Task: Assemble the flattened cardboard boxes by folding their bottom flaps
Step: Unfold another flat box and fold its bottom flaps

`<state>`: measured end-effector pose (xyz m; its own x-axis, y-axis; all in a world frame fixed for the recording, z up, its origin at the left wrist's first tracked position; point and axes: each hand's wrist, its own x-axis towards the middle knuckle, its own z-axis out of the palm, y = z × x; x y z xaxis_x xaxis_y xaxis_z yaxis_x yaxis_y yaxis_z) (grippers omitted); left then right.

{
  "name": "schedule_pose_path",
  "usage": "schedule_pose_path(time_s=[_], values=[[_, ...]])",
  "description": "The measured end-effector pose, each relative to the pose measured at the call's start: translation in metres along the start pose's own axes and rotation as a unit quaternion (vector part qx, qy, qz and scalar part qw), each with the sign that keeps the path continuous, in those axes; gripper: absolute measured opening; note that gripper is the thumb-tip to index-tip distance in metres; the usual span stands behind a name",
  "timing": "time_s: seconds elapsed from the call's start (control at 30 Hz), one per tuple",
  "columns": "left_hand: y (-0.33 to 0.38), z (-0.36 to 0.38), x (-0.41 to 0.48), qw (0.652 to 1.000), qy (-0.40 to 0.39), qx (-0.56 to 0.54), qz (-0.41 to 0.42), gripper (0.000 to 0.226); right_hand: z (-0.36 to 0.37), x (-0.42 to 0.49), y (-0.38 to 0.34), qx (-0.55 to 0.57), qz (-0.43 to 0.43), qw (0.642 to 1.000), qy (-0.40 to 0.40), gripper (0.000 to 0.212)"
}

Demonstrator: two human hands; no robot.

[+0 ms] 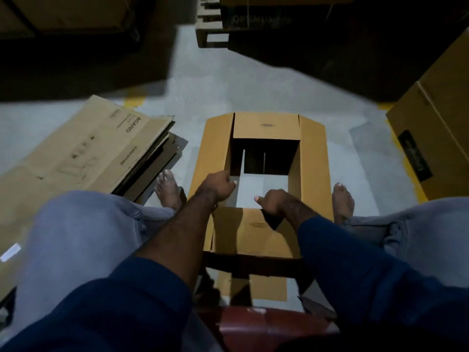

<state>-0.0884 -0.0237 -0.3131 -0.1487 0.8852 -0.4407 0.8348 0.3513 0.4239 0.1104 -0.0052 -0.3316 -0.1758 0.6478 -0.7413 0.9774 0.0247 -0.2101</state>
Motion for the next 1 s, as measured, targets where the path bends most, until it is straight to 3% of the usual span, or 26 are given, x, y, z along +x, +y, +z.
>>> schedule_pose_path(time_s=[0.07, 0.2, 0.3, 0.37, 0.43, 0.53, 0.67, 0.73, 0.87, 1.0], values=[[0.002, -0.014, -0.011, 1.0, -0.003, 0.005, -0.017, 0.039, -0.013, -0.018, -0.003, 0.04, -0.027, 0.999, 0.007, 0.067], [0.01, -0.029, -0.034, 0.998, -0.058, 0.006, -0.028, 0.037, -0.031, -0.061, -0.008, 0.077, -0.055, 0.98, -0.176, 0.041], [0.018, -0.019, -0.058, 0.989, -0.142, 0.032, -0.025, 0.036, -0.013, -0.08, -0.012, 0.038, -0.069, 0.966, -0.245, 0.029], [0.013, 0.002, -0.07, 0.976, -0.203, 0.068, -0.031, 0.045, 0.006, -0.092, -0.019, 0.007, -0.079, 0.957, -0.278, 0.033], [-0.001, 0.031, -0.076, 0.965, -0.228, 0.117, -0.061, 0.064, 0.027, -0.094, -0.023, -0.028, -0.086, 0.949, -0.301, 0.05], [-0.014, 0.071, -0.091, 0.932, -0.26, 0.191, -0.166, 0.077, 0.057, -0.083, -0.025, -0.102, -0.087, 0.958, -0.254, 0.078], [-0.017, 0.087, -0.11, 0.932, -0.258, 0.192, -0.169, 0.068, 0.076, -0.071, -0.029, -0.168, -0.1, 0.964, -0.18, 0.102], [-0.02, 0.092, -0.107, 0.94, -0.23, 0.203, -0.152, 0.063, 0.081, -0.066, -0.027, -0.182, -0.119, 0.961, -0.171, 0.096], [-0.023, 0.101, -0.101, 0.927, -0.227, 0.295, -0.055, 0.041, 0.086, -0.058, -0.017, -0.154, -0.122, 0.971, -0.135, 0.063], [-0.02, 0.099, -0.099, 0.943, -0.106, 0.316, -0.022, 0.029, 0.087, -0.053, -0.012, -0.112, -0.115, 0.985, -0.071, 0.029]])
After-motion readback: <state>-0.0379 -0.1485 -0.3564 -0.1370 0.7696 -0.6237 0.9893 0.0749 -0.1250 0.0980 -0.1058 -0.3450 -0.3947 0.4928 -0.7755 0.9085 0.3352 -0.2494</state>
